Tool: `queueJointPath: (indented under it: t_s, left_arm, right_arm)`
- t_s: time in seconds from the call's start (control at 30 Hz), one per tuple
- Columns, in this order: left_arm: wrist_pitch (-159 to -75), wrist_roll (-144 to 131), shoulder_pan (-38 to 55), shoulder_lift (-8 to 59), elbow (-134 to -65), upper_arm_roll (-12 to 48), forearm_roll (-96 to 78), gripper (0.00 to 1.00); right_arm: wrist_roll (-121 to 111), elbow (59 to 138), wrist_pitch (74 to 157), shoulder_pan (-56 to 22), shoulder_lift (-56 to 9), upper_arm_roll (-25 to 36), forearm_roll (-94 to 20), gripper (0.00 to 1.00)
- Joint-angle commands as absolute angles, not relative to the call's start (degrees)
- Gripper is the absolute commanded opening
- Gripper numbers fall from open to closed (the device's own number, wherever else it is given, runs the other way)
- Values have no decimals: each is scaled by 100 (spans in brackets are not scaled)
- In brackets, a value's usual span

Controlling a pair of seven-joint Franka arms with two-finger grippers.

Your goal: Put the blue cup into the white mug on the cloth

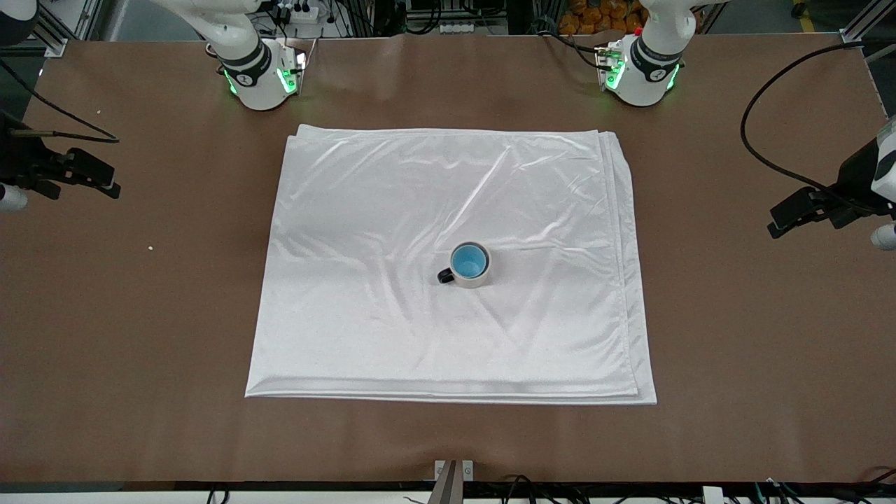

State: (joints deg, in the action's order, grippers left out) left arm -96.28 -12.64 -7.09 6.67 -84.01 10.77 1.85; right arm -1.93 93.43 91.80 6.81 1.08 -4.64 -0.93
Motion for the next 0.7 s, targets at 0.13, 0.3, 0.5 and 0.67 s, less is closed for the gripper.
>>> queueJointPath:
  t_s: [0.13, 0.3, 0.5, 0.67]
  left_arm:
    - [-9554, -1002, -255, 440, -8578, 545, 35, 100]
    - [-9545, -984, -237, 404, -8675, 527, 44, 100]
    - [-9387, -1107, -1, 396, -8666, 519, 53, 100]
    - [-9352, -1275, 105, 404, -8640, 519, 105, 100]
  right_arm:
    - [-246, 9229, 9001, 747, 167, -554, 237, 100]
    - [-246, 9018, 8807, 747, 167, -545, 229, 100]
    - [-229, 8921, 8868, 747, 158, -545, 176, 100]
    - [-220, 8921, 8965, 747, 158, -545, 167, 100]
